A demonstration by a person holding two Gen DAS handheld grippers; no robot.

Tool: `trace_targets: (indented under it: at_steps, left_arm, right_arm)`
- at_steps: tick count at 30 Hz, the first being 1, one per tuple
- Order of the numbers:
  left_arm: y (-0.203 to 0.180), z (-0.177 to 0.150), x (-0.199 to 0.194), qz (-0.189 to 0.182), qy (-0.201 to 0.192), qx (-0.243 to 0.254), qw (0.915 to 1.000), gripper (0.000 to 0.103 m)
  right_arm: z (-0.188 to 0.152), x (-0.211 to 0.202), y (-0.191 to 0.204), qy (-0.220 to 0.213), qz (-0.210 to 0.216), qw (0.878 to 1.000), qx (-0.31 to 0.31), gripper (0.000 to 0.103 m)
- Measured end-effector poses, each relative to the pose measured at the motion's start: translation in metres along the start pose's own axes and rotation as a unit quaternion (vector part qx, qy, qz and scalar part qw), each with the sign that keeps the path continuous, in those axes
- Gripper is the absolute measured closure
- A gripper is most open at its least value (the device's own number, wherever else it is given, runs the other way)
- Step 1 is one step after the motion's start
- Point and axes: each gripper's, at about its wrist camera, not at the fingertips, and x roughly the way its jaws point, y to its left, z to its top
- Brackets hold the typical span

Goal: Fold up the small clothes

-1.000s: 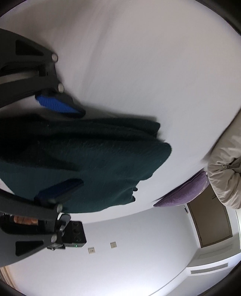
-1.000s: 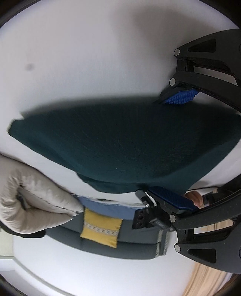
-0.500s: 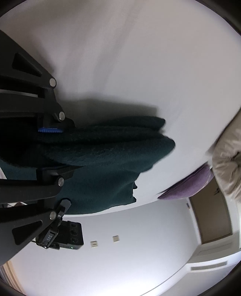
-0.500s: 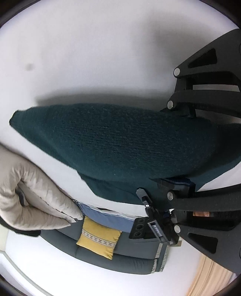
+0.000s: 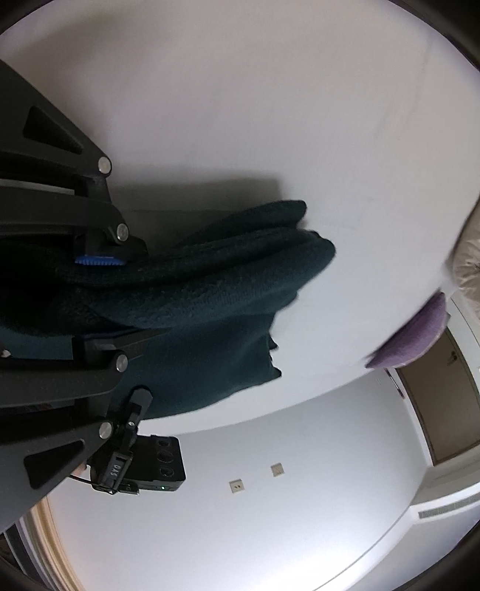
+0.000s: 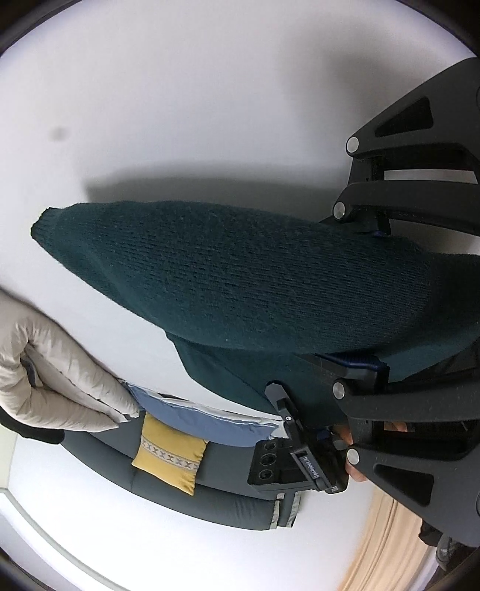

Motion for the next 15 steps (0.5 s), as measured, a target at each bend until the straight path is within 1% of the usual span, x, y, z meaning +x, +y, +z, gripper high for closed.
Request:
trace_targets:
  at_steps: [2,5,7,8,11,13,15]
  left_arm:
    - [-0.001,-0.015,-0.001,0.003,0.002,0.001,1.0000,0.077]
    - [-0.007,-0.031,0.003,0.035,0.006,0.023,0.9991,0.076]
    - [-0.003,-0.037,0.012,0.054,0.012,0.023,0.9982,0.075]
    - [0.000,-0.039,0.016,0.053,0.013,0.018,0.9983,0.074]
    - [0.010,-0.044,0.020,0.030,0.010,0.004,0.9995,0.072]
    - [0.014,-0.046,0.021,0.018,0.009,-0.004,0.9998,0.070]
    - [0.015,-0.047,0.021,0.016,0.005,-0.007,0.9998,0.070]
  right_arm:
    - [-0.018,-0.006,-0.005,-0.001,0.004,1.000,0.007,0.061]
    - [-0.045,-0.014,-0.010,-0.006,0.013,1.000,0.010,0.061]
    - [-0.060,-0.015,-0.018,-0.009,0.006,1.000,0.011,0.061]
    - [-0.063,-0.015,-0.025,-0.010,0.005,1.000,0.015,0.060]
    - [-0.074,-0.021,-0.050,-0.020,0.035,0.999,0.036,0.061]
    - [-0.073,-0.019,-0.050,-0.018,0.040,0.998,0.036,0.060]
    - [-0.072,-0.018,-0.048,-0.018,0.040,0.998,0.036,0.060]
